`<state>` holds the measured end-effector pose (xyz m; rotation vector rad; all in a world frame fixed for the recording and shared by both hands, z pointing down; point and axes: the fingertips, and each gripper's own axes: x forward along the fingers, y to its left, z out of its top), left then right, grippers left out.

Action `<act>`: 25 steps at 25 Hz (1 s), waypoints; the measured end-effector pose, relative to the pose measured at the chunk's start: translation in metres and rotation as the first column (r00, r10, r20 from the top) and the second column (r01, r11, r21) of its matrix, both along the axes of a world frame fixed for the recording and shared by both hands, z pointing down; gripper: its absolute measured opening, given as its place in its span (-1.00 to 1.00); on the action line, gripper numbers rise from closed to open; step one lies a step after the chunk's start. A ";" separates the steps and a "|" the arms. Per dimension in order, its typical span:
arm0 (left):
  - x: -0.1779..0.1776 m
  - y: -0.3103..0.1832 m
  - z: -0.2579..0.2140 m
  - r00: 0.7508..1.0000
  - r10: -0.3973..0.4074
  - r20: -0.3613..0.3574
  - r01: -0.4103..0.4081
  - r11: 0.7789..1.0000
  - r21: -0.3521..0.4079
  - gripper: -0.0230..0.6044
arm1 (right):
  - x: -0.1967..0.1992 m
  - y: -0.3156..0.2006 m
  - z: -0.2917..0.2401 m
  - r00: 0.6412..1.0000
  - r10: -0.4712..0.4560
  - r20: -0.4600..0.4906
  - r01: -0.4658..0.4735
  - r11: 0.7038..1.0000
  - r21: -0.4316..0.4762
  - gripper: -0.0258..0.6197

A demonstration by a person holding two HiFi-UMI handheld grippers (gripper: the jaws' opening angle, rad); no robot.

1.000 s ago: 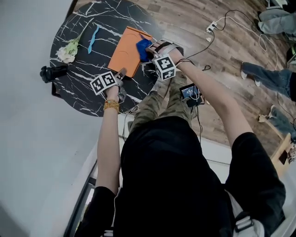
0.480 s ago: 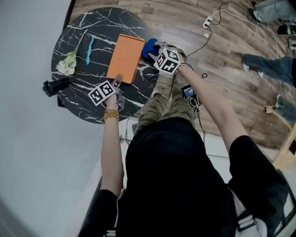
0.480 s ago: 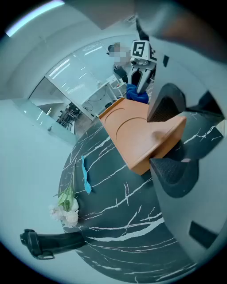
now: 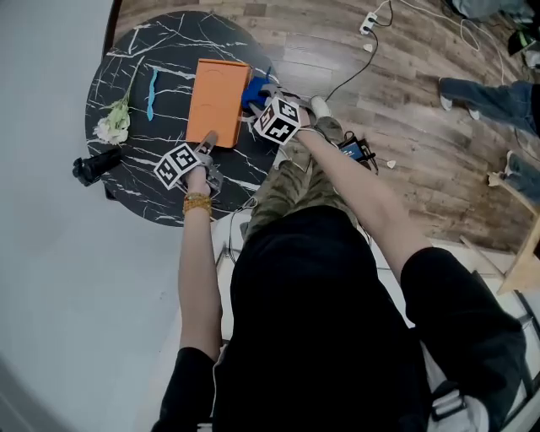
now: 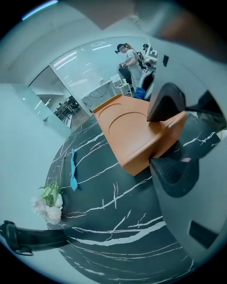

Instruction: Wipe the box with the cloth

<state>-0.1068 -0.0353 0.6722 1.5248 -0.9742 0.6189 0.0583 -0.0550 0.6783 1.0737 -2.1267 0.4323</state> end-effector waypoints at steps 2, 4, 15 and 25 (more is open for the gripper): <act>-0.006 -0.003 -0.005 0.999 0.018 0.032 -0.019 0.999 0.027 -0.10 | 0.003 0.005 -0.024 0.996 0.087 0.036 -0.088 0.995 0.048 -0.65; -0.019 -0.012 -0.019 0.998 0.007 0.057 -0.012 0.996 0.083 -0.10 | -0.023 0.020 -0.052 0.994 0.054 0.090 -0.062 0.994 0.090 -0.65; -0.018 -0.013 -0.003 0.999 0.049 0.007 -0.049 0.999 -0.017 -0.17 | -0.096 0.050 -0.052 0.965 0.019 0.261 -0.033 0.998 0.051 -0.65; -0.019 -0.011 0.000 0.998 -0.035 -0.044 0.035 0.999 -0.008 -0.16 | -0.082 0.078 -0.029 0.975 0.053 0.216 -0.058 0.998 0.020 -0.65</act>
